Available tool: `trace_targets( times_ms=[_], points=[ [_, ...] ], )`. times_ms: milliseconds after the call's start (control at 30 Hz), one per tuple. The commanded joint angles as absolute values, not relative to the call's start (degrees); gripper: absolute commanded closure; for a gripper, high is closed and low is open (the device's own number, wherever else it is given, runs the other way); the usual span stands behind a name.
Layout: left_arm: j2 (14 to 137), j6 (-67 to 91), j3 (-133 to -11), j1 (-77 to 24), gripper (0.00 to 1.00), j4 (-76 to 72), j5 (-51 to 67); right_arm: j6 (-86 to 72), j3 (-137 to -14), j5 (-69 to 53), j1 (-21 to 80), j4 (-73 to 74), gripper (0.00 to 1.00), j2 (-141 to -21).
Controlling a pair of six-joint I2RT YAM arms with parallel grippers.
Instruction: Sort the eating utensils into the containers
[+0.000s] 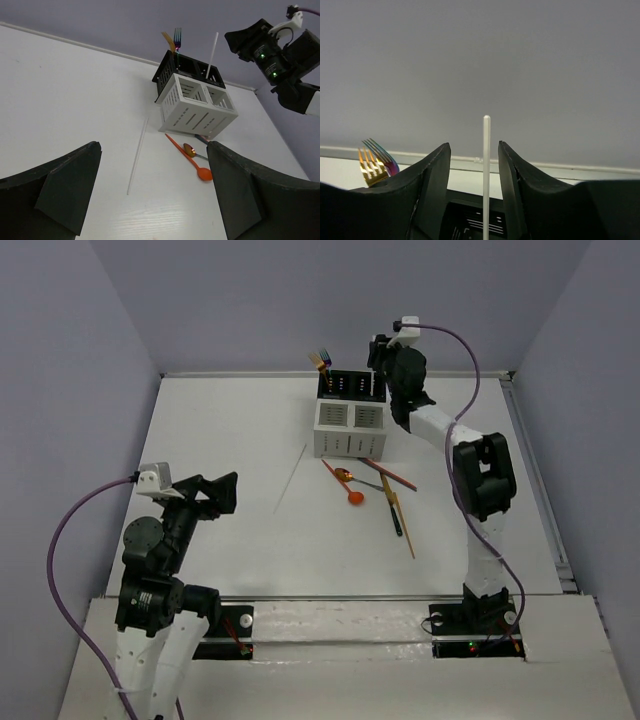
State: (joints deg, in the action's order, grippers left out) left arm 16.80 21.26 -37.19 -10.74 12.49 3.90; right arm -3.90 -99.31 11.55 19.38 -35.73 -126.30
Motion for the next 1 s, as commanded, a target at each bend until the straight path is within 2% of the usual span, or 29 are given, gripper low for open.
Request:
trace_targets(
  times_ms=[0, 200, 367, 533, 667, 967],
  points=[
    [15.6, 20.4, -37.8, -10.2, 0.01, 9.4, 4.5, -4.9, -97.1, 10.2, 21.4, -33.0, 0.51, -114.9],
    [14.4, 20.4, -37.8, -10.2, 0.01, 9.4, 4.8, -7.7, -94.1, 11.3, 30.4, -16.5, 0.5, -107.2],
    [14.0, 20.4, -37.7, -10.2, 0.01, 9.5, 5.2, -9.8, -87.9, 18.1, 41.0, -9.8, 0.44, -104.9],
    [13.3, 20.5, -37.6, -11.3, 0.01, 9.5, 5.4, -15.9, -87.7, 24.3, 50.3, -3.1, 0.38, -109.0],
    [12.8, 20.6, -37.6, -12.0, 0.01, 9.5, 5.4, -20.4, -89.1, 29.0, 53.6, -0.1, 0.36, -113.6],
    [11.5, 20.7, -37.9, -13.8, 0.01, 10.0, 4.0, -27.7, -94.6, 30.7, 53.6, 7.0, 0.36, -126.1]
  ],
)
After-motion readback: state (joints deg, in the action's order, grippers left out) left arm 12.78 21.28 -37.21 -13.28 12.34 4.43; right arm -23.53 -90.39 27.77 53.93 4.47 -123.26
